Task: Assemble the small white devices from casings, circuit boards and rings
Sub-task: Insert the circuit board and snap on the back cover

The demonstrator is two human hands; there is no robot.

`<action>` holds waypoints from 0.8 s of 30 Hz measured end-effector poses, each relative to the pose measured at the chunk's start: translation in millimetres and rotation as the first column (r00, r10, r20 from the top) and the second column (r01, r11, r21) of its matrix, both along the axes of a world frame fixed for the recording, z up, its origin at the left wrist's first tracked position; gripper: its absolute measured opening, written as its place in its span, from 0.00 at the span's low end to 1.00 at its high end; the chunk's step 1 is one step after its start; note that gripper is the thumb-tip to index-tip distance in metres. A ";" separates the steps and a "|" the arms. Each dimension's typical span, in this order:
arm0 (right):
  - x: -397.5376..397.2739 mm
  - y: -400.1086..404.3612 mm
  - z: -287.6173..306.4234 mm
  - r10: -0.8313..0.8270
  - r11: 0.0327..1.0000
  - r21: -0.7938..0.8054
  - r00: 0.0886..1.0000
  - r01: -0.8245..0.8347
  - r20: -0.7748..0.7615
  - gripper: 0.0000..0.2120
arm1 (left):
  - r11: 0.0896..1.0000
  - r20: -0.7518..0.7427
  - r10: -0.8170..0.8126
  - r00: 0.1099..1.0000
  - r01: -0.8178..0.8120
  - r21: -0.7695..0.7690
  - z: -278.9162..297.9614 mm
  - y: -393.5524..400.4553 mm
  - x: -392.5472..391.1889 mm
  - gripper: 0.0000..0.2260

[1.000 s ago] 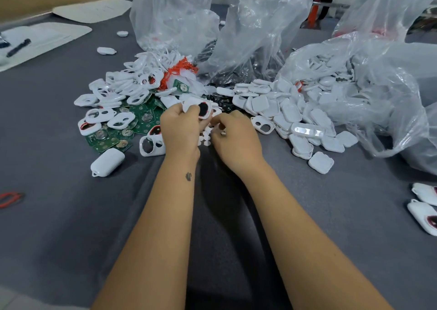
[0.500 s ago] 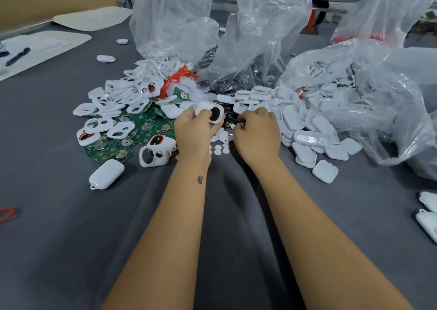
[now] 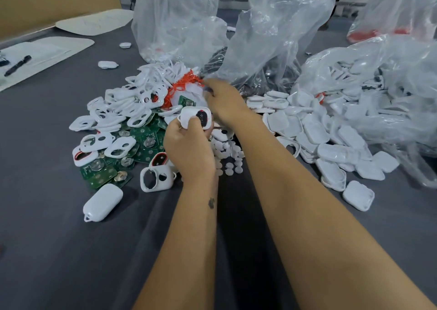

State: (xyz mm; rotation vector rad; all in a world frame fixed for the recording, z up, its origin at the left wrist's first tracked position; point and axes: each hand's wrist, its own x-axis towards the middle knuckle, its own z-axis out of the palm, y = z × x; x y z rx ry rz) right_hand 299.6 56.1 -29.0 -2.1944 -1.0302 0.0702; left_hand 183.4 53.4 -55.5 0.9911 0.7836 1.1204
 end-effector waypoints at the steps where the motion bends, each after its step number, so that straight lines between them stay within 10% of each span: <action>1: 3.8 3.4 -1.8 -0.011 0.994 -0.110 1.000 0.013 0.020 0.19 | 1.000 0.011 0.004 1.000 -0.004 -0.011 -0.4 0.3 0.3 0.07; 5: 17.7 6.1 -5.4 -0.124 0.916 -0.364 0.981 0.170 0.146 0.11 | 0.999 0.039 -0.005 0.999 0.007 -0.047 0.3 -2.4 3.7 0.08; 24: 15.7 -69.9 14.9 -0.228 0.864 0.395 0.942 0.313 -0.248 0.05 | 0.973 0.022 -0.231 0.973 0.232 -0.016 -2.2 -18.4 2.3 0.08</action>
